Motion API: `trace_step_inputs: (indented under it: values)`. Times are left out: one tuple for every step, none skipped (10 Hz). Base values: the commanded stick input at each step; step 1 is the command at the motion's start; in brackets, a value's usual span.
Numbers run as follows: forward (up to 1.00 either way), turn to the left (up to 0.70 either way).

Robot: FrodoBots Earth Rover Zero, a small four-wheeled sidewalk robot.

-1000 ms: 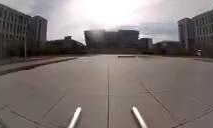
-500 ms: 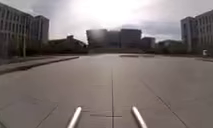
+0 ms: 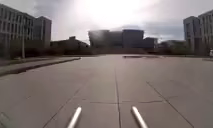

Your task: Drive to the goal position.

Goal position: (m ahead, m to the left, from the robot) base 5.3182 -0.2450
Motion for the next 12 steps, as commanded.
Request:
trace_step_inputs:
  values:
    - [1.0, 0.0]
    - [1.0, 0.0]
    - [1.0, 0.0]
    - [1.0, 0.0]
    - [1.0, 0.0]
    - [1.0, 0.0]
    - [1.0, 0.0]
    - [1.0, 0.0]
    - [1.0, 0.0]
    - [1.0, 0.0]
    - [1.0, 0.0]
    - [1.0, 0.0]
